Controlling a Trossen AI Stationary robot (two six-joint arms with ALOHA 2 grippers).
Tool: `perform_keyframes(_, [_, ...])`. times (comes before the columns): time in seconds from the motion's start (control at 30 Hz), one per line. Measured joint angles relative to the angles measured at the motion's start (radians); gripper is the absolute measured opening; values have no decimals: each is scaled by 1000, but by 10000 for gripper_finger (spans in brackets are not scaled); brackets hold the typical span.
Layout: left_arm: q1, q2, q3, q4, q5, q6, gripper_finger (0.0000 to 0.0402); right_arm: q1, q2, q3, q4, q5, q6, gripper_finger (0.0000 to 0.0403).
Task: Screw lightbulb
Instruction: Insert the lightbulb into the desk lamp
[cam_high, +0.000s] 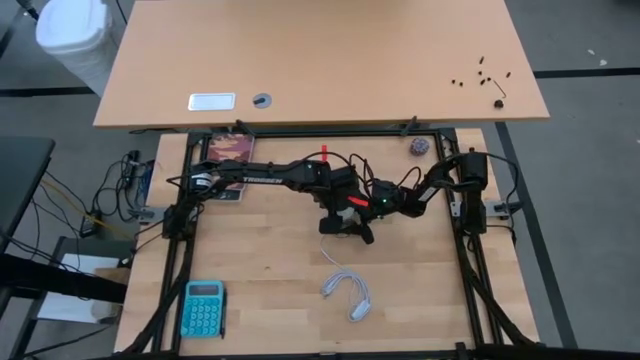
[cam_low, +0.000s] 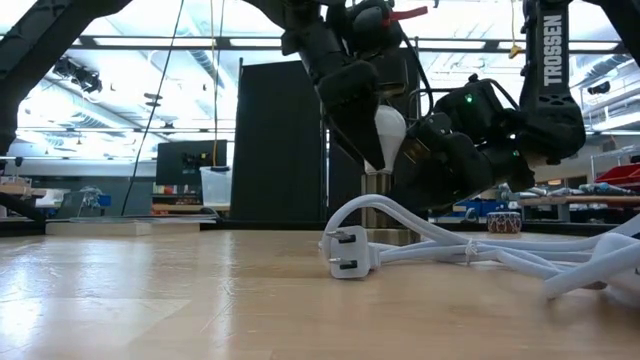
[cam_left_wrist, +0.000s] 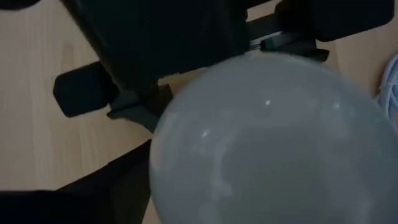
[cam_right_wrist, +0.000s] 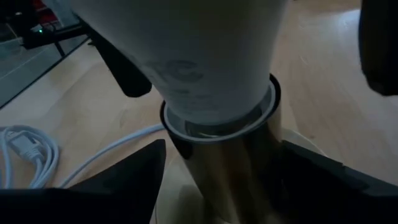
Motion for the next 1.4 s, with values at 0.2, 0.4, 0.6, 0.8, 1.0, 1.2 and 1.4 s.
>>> perform_keyframes(0.2, [0, -17, 1, -23, 5, -24, 348, -1, 0, 0, 1, 0, -3, 309])
perform_keyframes(0.4, [2, -43, 1, -69, 0, -45, 349, -4, -1, 0, 1, 0, 9, 309])
perform_keyframes(0.6, [0, -55, 2, -134, 5, -50, 349, -15, -4, 0, 3, -11, 28, 309])
perform_keyframes(0.8, [1, -63, 2, -169, -3, -54, 349, -16, -4, 1, 4, -22, 28, 309])
perform_keyframes(1.0, [2, -96, 3, -189, -22, -85, 349, -16, -29, 0, -5, -23, 27, 309])
perform_keyframes(1.2, [2, -113, 3, -190, -34, -101, 349, -29, -134, -48, -95, -7, -17, 309])
perform_keyframes(1.4, [-1, -122, 3, -221, -34, -124, 349, -43, -264, -145, -115, 28, -10, 309])
